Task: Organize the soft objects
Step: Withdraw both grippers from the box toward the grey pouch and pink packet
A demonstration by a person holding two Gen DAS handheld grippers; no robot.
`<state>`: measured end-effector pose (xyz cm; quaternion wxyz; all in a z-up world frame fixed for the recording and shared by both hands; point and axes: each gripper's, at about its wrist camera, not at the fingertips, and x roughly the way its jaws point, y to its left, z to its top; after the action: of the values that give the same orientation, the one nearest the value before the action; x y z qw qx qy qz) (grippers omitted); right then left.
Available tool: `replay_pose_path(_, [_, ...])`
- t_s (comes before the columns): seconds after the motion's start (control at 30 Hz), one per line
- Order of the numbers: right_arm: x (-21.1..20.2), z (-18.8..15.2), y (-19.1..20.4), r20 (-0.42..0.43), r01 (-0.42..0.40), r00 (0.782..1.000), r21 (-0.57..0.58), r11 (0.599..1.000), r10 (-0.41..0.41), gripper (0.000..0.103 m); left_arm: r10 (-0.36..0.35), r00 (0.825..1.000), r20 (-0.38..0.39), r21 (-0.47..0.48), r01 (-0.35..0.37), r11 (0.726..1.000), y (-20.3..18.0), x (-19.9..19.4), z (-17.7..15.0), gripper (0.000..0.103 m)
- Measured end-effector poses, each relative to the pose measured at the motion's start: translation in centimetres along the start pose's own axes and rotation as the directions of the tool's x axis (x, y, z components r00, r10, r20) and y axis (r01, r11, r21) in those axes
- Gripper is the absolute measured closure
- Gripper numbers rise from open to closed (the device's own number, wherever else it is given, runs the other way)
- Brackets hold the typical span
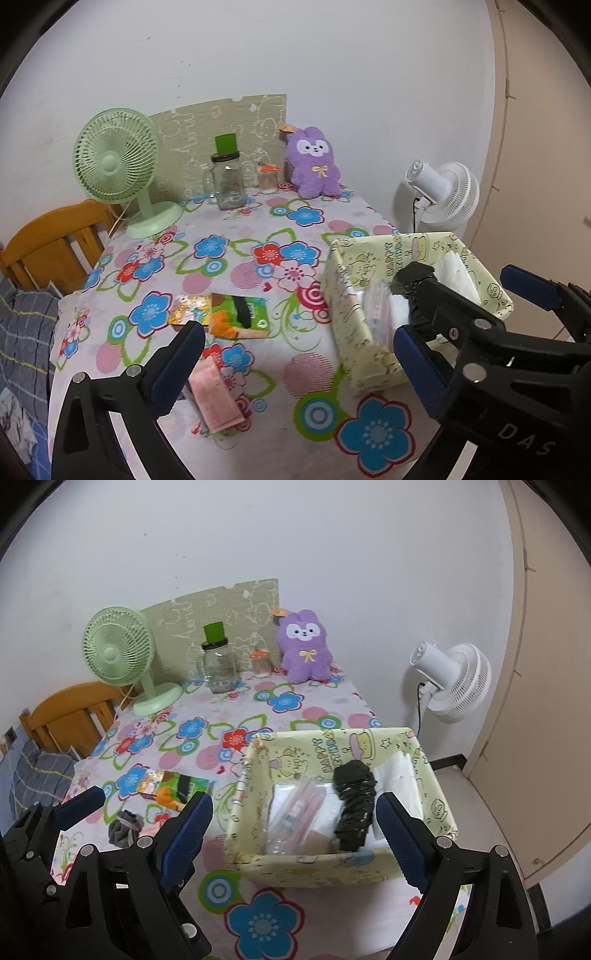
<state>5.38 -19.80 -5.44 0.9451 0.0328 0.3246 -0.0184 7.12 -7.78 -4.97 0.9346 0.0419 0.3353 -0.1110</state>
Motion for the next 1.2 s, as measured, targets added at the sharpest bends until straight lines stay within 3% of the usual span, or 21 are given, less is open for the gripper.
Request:
replay_pose_path(0.47, [-0.6, -1.2, 3.8, 0.034, -0.050, 0.998, -0.070, 0.996, 0.052, 0.011, 0.032, 0.999, -0.010, -0.029, -0.032, 0.999, 2.2, -0.7, -1.7, 0.000])
replay_pose_path(1.2, [2.2, -3.6, 8.0, -0.011, -0.113, 0.994, -0.080, 0.990, 0.113, 0.011, 0.095, 0.994, -0.062, -0.054, -0.099, 0.994, 5.8, 0.8, -4.4, 0.000])
